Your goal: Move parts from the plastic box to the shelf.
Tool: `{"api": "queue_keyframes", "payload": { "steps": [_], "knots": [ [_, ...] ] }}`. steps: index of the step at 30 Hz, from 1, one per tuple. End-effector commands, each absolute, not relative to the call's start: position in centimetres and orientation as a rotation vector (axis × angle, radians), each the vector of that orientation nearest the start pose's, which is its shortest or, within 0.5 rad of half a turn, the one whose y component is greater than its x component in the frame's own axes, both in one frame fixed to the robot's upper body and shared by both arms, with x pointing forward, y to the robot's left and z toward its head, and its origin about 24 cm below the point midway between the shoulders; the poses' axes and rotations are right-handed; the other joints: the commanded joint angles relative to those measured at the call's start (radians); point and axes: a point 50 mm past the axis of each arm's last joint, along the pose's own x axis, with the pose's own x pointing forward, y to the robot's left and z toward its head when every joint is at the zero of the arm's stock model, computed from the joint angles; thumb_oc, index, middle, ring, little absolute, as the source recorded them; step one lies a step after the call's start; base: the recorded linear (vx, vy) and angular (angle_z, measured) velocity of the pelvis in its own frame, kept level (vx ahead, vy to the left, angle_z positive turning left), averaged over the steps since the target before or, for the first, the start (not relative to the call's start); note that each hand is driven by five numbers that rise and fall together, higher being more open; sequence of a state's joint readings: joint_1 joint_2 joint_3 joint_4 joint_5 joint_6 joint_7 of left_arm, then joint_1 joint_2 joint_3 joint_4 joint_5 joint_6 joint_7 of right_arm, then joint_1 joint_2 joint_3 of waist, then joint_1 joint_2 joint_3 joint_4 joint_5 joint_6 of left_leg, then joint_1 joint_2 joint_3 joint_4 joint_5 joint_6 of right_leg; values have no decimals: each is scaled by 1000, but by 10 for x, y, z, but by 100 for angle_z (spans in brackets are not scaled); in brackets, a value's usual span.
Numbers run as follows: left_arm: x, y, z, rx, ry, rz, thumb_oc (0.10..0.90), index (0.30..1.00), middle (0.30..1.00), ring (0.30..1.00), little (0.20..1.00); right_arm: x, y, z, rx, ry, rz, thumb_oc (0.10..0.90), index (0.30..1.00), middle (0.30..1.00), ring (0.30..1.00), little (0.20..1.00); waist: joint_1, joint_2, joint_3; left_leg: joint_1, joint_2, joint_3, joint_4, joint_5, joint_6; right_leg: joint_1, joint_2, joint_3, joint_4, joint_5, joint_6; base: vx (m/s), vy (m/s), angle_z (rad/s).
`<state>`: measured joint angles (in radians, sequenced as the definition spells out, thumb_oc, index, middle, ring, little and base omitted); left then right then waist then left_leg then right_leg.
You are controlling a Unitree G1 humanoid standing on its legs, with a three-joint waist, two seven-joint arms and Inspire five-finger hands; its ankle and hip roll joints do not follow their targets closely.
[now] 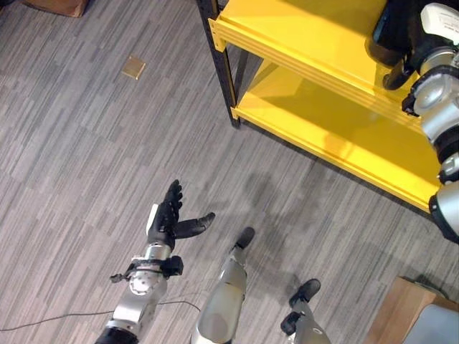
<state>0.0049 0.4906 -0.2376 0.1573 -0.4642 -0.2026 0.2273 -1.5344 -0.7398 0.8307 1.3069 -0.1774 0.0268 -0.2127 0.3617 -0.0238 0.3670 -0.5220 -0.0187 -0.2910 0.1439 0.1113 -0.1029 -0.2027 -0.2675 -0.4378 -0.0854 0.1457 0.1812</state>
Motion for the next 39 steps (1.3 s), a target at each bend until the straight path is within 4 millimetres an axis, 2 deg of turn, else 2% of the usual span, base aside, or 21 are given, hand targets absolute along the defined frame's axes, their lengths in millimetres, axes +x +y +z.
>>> {"api": "queue_keyframes", "payload": {
  "steps": [1, 12, 16, 19, 20, 21, 24, 25, 26, 27, 28, 29, 30, 32, 35, 36, 37, 38, 39],
  "knots": [
    [248, 231, 66, 84, -154, 79, 900, 1000, 1000, 1000, 1000, 385, -266, 391, -1366, -342, -623, 900, 1000, 1000, 1000, 1000, 10, -89, -21, 4, -52, 80, 48, -58, 46, 140, 8, 0, 33, -48, 10, -14, 2, -3],
    [246, 236, 64, 114, -127, 59, 900, 1000, 1000, 1000, 1000, 385, -264, 392, -1318, -379, -606, 900, 1000, 1000, 1000, 1000, -4, -115, -83, 76, -29, 81, 21, -54, 43, 178, 12, 1, 39, -54, 9, -7, 0, -6],
    [245, 239, 61, 129, -106, 65, 900, 1000, 1000, 1000, 1000, 391, -235, 385, -1180, -499, -498, 900, 1000, 1000, 1000, 1000, -22, -122, -121, 121, -12, 86, -19, -40, 43, 194, 14, 9, 36, -50, 8, -6, 10, -5],
    [244, 242, 56, 129, -81, 88, 900, 1000, 1000, 1000, 1000, 393, -208, 377, -935, -610, -389, 900, 1000, 1000, 1000, 1000, -42, -123, -140, 151, 4, 95, -44, -31, 42, 204, 16, 15, 32, -49, 6, -14, 7, -8],
    [244, 242, 53, 129, -67, 95, 900, 1000, 1000, 1000, 1000, 395, -201, 364, -776, -627, -347, 900, 1000, 1000, 1000, 1000, -48, -124, -146, 161, 8, 100, -53, -28, 42, 207, 16, 20, 31, -45, 6, -17, 5, -12],
    [244, 242, 53, 129, -67, 95, 900, 1000, 1000, 1000, 1000, 395, -201, 364, -776, -627, -347, 900, 1000, 1000, 1000, 1000, -48, -125, -146, 162, 8, 100, -54, -28, 42, 207, 16, 21, 31, -45, 6, -35, 24, -14],
    [242, 242, 45, 127, -29, 103, 900, 1000, 1000, 1000, 1000, 394, -169, 338, -551, -671, -182, 900, 1000, 1000, 1000, 1000, -70, -123, -162, 193, 22, 120, -81, -18, 47, 210, 18, 36, 28, -39, 4, -32, 32, -14],
    [238, 241, 39, 114, 1, 110, 900, 1000, 1000, 1000, 1000, 391, -161, 313, -394, -659, -110, 900, 1000, 1000, 1000, 1000, -84, -119, -173, 211, 28, 131, -95, -14, 49, 214, 19, 47, 25, -35, 3, -20, 40, -15],
    [237, 239, 36, 107, 14, 111, 900, 1000, 1000, 1000, 1000, 390, -157, 299, -312, -644, -80, 900, 1000, 1000, 1000, 1000, -95, -113, -177, 219, 32, 137, -101, -13, 49, 213, 19, 53, 25, -34, 4, -26, 42, -19],
    [236, 239, 32, 107, 30, 114, 900, 1000, 1000, 1000, 1000, 387, -153, 276, -222, -611, -44, 900, 1000, 1000, 1000, 1000, -102, -111, -185, 231, 38, 144, -110, -12, 49, 215, 20, 60, 24, -34, 4, -19, 40, -24],
    [234, 238, 29, 104, 41, 113, 900, 1000, 1000, 1000, 1000, 382, -148, 264, -206, -601, -5, 900, 1000, 1000, 1000, 1000, -108, -109, -191, 239, 41, 149, -115, -11, 49, 215, 21, 67, 23, -35, 2, -14, 26, -31],
    [234, 238, 29, 105, 42, 113, 900, 1000, 1000, 1000, 1000, 382, -149, 263, -206, -600, -6, 900, 1000, 1000, 1000, 1000, -108, -109, -192, 240, 41, 150, -116, -10, 49, 215, 21, 67, 23, -35, 2, 3, 35, -36],
    [229, 235, 22, 102, 70, 113, 900, 1000, 1000, 1000, 1000, 369, -143, 229, -58, -558, 57, 900, 1000, 1000, 1000, 1000, -129, -103, -203, 260, 47, 163, -125, -13, 52, 220, 22, 77, 21, -33, 3, 5, 31, -27],
    [224, 229, 14, 81, 102, 113, 900, 1000, 1000, 1000, 1000, 347, -136, 188, 79, -495, 135, 900, 1000, 1000, 1000, 1000, -155, -96, -218, 283, 53, 181, -136, -17, 56, 222, 22, 94, 19, -31, 5, 18, 46, -18],
    [218, 227, 6, 71, 131, 128, 900, 1000, 1000, 1000, 1000, 319, -131, 147, 219, -416, 202, 900, 1000, 1000, 1000, 1000, -190, -86, -235, 309, 60, 207, -141, -27, 61, 223, 20, 122, 15, -29, 8, 28, 41, -35],
    [217, 227, 5, 71, 135, 127, 900, 1000, 1000, 1000, 1000, 318, -131, 146, 219, -411, 202, 900, 1000, 1000, 1000, 1000, -187, -86, -238, 312, 60, 209, -142, -28, 61, 223, 20, 124, 15, -29, 8, 30, 75, -34],
    [212, 228, 0, 70, 155, 140, 900, 1000, 1000, 1000, 1000, 298, -133, 117, 302, -334, 225, 900, 1000, 1000, 1000, 1000, -223, -78, -247, 336, 61, 231, -146, -39, 66, 220, 17, 152, 16, -24, 12, 21, 73, -40],
    [208, 228, -3, 76, 167, 139, 900, 1000, 1000, 1000, 1000, 290, -133, 107, 304, -305, 248, 900, 1000, 1000, 1000, 1000, -233, -74, -253, 347, 63, 242, -149, -43, 68, 217, 16, 166, 18, -24, 13, 20, 73, -54],
    [208, 228, -4, 75, 168, 139, 900, 1000, 1000, 1000, 1000, 290, -133, 107, 304, -303, 248, 900, 1000, 1000, 1000, 1000, -232, -74, -254, 348, 63, 244, -150, -44, 68, 217, 16, 168, 19, -25, 13, 46, 69, -66]
  ]
}}
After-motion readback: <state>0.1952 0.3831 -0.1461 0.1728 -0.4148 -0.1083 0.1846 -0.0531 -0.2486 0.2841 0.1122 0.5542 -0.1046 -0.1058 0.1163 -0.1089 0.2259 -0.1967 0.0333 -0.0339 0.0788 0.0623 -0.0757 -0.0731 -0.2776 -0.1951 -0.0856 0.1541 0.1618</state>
